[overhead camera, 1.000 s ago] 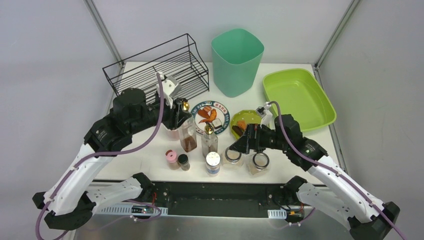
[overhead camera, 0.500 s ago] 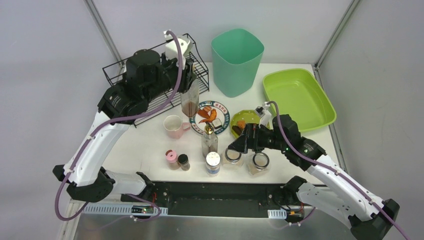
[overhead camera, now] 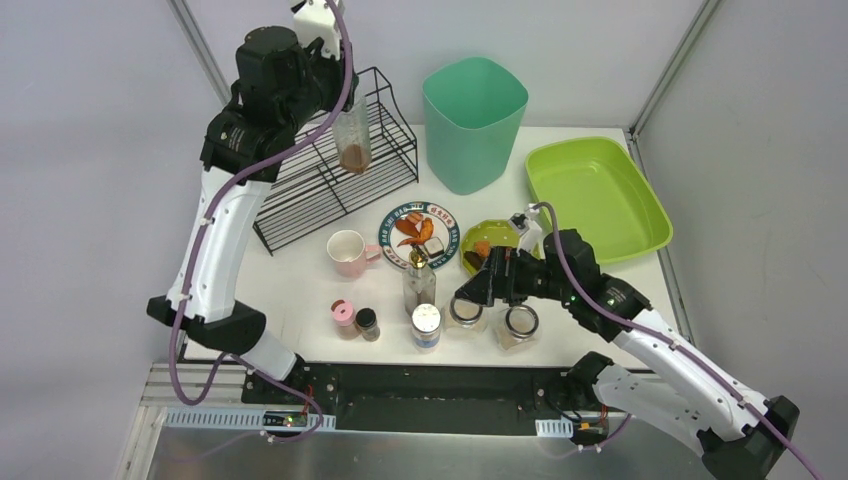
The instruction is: Clear the kitchen counter
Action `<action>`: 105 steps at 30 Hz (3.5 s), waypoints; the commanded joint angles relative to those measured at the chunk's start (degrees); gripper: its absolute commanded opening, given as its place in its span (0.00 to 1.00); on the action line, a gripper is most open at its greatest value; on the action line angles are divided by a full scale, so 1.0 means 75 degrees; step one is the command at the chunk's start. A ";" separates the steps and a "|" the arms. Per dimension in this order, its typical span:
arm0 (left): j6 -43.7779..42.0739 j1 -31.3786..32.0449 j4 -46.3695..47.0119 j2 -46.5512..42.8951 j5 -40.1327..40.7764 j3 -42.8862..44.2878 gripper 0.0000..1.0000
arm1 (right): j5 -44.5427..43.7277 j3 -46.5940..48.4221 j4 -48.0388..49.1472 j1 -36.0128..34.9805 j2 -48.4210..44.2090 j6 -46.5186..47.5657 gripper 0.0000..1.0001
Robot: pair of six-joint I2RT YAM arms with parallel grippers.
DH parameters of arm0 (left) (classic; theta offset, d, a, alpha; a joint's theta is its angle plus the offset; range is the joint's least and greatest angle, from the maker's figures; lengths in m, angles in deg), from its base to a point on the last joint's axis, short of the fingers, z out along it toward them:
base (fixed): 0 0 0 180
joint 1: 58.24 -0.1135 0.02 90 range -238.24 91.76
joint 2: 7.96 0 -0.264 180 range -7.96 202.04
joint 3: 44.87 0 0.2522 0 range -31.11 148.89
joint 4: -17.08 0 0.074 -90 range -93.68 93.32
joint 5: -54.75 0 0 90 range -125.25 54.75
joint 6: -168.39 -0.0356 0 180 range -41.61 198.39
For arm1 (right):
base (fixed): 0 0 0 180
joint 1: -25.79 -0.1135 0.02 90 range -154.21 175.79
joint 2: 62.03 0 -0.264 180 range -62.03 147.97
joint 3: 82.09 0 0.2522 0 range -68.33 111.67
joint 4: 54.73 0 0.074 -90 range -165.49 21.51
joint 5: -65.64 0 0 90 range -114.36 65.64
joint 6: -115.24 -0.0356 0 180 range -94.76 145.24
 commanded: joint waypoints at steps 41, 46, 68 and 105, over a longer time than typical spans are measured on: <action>-0.1230 -0.2087 0.3404 0.2210 0.3717 0.1413 0.00 | 0.0364 -0.0409 0.2513 -0.1200 0.1768 -0.0748 0.99; -0.1253 -0.2219 0.3477 0.2363 0.3738 0.1597 0.00 | 0.0371 -0.0511 0.2729 -0.1240 0.1732 -0.0778 0.99; -0.1389 -0.2514 0.3571 0.2445 0.4103 0.1762 0.00 | 0.0483 -0.0616 0.3217 -0.1389 0.2129 -0.0893 0.99; -0.1426 -0.2093 0.5494 0.2528 0.4664 0.0459 0.00 | 0.0785 -0.1009 0.3797 -0.1684 0.2272 -0.1011 0.99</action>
